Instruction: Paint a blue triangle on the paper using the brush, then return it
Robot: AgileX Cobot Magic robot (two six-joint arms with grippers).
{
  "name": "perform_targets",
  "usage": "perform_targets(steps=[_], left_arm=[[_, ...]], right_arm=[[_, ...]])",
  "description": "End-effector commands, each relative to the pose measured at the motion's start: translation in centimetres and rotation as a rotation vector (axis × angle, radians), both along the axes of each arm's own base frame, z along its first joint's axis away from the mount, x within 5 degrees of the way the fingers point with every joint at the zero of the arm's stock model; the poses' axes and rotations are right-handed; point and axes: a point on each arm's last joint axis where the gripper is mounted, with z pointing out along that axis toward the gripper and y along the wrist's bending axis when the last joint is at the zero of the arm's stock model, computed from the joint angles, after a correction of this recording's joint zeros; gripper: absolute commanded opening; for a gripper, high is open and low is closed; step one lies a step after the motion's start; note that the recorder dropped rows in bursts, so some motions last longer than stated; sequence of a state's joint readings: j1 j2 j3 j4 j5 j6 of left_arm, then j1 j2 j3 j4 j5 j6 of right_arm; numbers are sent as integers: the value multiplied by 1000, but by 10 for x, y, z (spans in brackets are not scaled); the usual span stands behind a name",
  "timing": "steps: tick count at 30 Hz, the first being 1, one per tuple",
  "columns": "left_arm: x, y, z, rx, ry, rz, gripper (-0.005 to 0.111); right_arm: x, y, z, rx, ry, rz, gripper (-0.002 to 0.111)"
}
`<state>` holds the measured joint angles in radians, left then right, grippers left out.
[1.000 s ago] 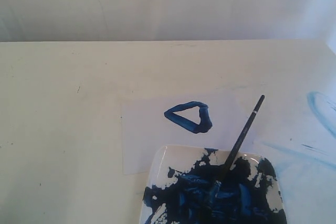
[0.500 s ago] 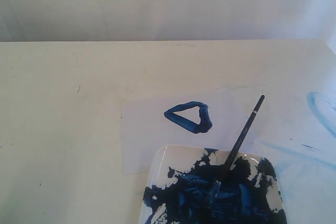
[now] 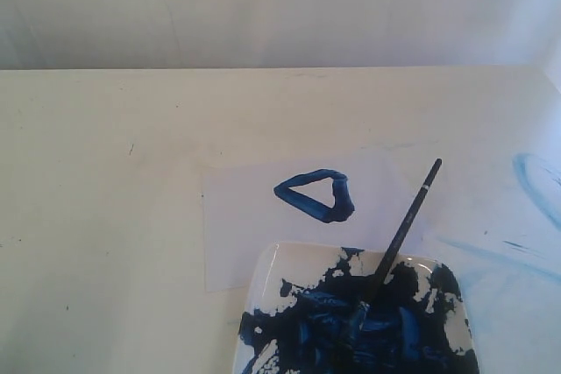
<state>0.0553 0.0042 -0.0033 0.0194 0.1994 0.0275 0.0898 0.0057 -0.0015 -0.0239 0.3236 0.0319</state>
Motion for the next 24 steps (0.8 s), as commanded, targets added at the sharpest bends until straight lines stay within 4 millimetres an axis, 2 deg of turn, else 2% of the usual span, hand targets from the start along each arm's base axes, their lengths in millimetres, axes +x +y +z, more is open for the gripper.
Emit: perform_targets(steps=[1,16,24], left_arm=[[0,0,0,-12,-7,2,0],[0,0,0,-9,-7,3,0],[0,2,0,47,-4,6,0]], right_arm=[[0,0,1,-10,-15,-3,0],[0,0,1,-10,-15,-3,0],[0,0,1,-10,-15,-3,0]])
